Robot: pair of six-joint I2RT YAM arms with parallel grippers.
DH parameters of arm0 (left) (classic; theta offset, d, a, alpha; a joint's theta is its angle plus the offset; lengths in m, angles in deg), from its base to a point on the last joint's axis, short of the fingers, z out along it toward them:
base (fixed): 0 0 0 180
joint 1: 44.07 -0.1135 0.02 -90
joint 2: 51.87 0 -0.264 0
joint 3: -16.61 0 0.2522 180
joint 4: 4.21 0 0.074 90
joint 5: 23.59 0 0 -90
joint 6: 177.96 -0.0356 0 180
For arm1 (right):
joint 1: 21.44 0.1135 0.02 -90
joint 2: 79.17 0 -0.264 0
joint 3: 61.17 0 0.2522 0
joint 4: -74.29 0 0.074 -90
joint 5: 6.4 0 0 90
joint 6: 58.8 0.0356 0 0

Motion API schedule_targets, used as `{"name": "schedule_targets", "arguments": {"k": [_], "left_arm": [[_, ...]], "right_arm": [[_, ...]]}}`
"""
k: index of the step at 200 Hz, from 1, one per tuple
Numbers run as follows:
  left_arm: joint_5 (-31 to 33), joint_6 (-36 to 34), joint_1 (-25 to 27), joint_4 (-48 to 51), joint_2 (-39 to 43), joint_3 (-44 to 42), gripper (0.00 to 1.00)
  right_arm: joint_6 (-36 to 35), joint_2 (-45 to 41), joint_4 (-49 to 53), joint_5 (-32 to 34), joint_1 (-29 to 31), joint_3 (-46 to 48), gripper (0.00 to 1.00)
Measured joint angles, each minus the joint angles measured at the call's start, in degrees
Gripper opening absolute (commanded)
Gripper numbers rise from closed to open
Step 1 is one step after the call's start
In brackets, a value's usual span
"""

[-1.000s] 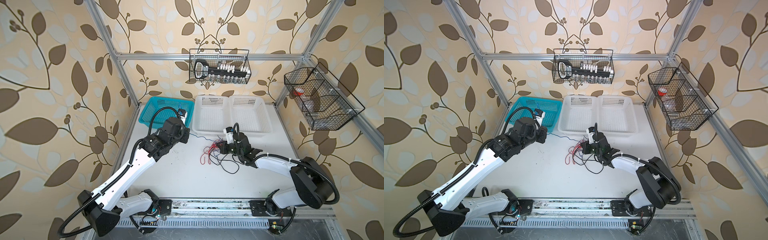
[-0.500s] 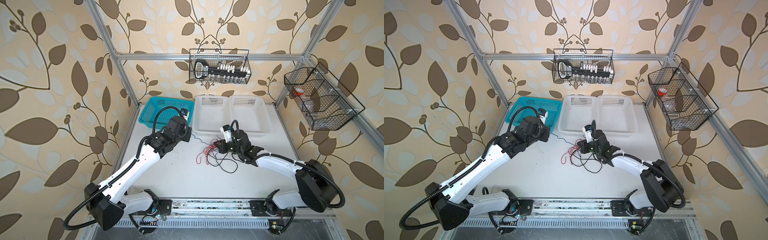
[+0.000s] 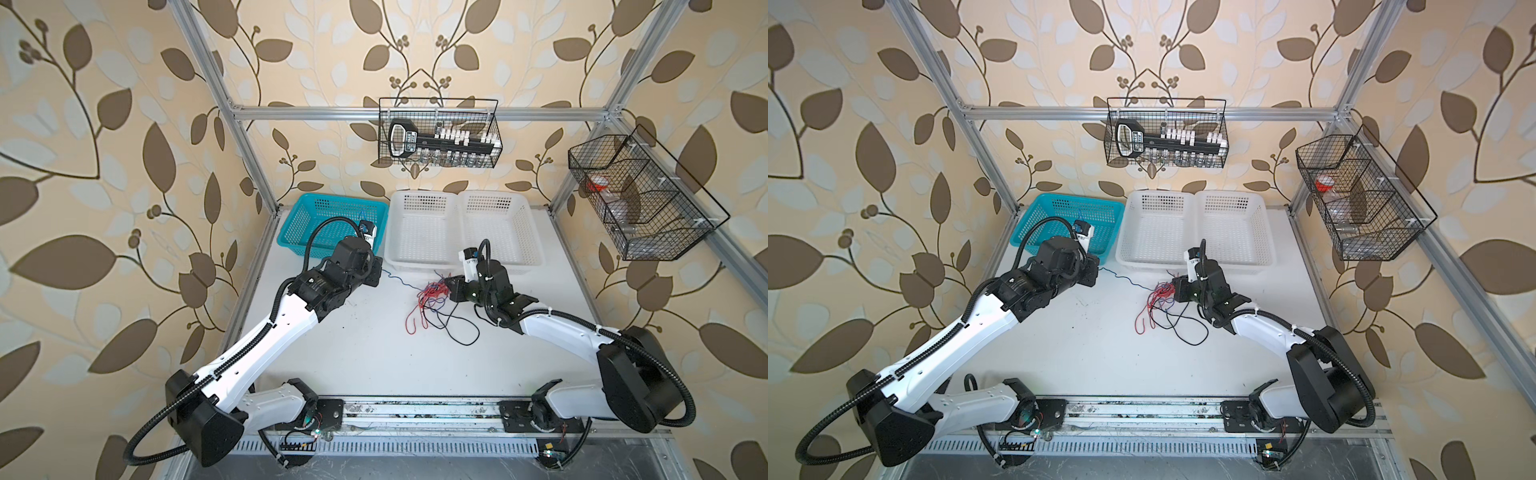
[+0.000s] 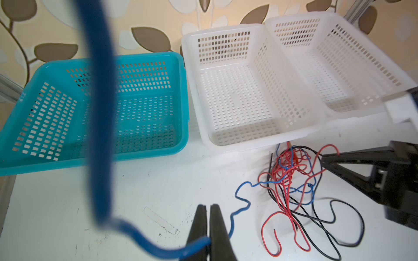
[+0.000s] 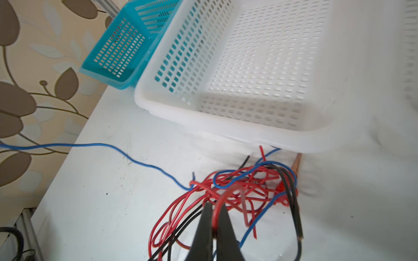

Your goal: Untangle the cables

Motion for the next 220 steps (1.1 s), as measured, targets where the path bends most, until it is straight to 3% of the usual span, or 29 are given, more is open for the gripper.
{"name": "schedule_targets", "arguments": {"k": [25, 84, 145, 220], "left_arm": [[-2.97, 0.13, 0.0, -1.92, 3.39, 0.0, 0.0], [-2.95, -0.02, 0.0, -2.82, 7.63, 0.0, 0.0], [-5.7, -0.07, 0.0, -0.83, 0.9, 0.04, 0.0], [-9.9, -0.07, 0.0, 2.16, -2.12, 0.15, 0.0]], "right_arm": [[-0.02, 1.62, -0.04, 0.94, -0.15, 0.52, 0.0], [-0.02, 5.6, -1.09, 1.18, -0.15, 0.72, 0.0], [-2.93, 5.6, -4.17, -2.05, 2.43, 1.05, 0.27], [-4.5, 10.01, -4.79, -2.8, 3.32, 0.61, 0.32]]}}
